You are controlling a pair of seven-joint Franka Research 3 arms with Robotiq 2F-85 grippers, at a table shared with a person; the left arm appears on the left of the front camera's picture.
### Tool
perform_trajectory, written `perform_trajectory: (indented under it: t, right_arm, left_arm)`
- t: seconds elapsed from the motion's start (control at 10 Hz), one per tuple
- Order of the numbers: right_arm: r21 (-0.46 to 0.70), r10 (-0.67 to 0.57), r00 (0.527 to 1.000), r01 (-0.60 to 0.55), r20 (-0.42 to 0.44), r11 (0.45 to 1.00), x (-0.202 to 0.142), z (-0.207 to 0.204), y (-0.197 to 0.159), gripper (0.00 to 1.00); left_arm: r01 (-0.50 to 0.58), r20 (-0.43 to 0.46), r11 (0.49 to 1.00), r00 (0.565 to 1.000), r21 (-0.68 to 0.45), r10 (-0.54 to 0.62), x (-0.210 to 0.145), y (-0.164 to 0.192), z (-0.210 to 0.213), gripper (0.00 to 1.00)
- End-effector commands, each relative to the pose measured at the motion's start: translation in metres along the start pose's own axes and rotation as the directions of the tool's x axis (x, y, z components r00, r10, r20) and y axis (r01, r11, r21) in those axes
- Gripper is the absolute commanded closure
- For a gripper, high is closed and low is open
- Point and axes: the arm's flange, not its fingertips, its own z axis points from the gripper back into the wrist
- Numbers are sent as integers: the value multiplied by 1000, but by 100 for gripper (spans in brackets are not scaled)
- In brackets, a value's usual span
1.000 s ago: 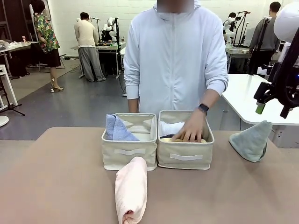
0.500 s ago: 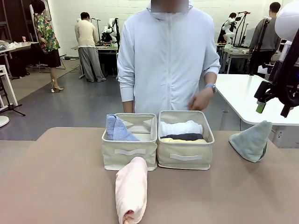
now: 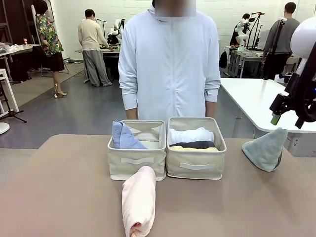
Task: Sort the towels based on their folding style.
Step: Pick up another triangle-folded towel from the table and place it in the left Fabric basket.
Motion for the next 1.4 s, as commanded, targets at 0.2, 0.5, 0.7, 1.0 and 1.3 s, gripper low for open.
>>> perform_trajectory:
  t: [0.2,0.5,0.7,1.0,1.3]
  right_arm:
    - [55,5,1000,-6,26,998,14,-40,-11,0]
    - [48,-34,998,31,51,998,29,-53,-25,0]
    - [52,-64,997,62,38,997,35,-58,-32,0]
    - [67,-70,997,69,13,995,38,-65,-36,0]
    - [48,-51,998,50,20,998,36,-65,-36,60]
  left_arm:
    - [27,21,1000,999,-1,-27,1,1,2,0]
    - [27,21,1000,999,-1,-27,1,1,2,0]
    - [27,21,1000,999,-1,-27,1,1,2,0]
    - [27,21,1000,999,-1,-27,1,1,2,0]
    - [27,21,1000,999,-1,-27,1,1,2,0]
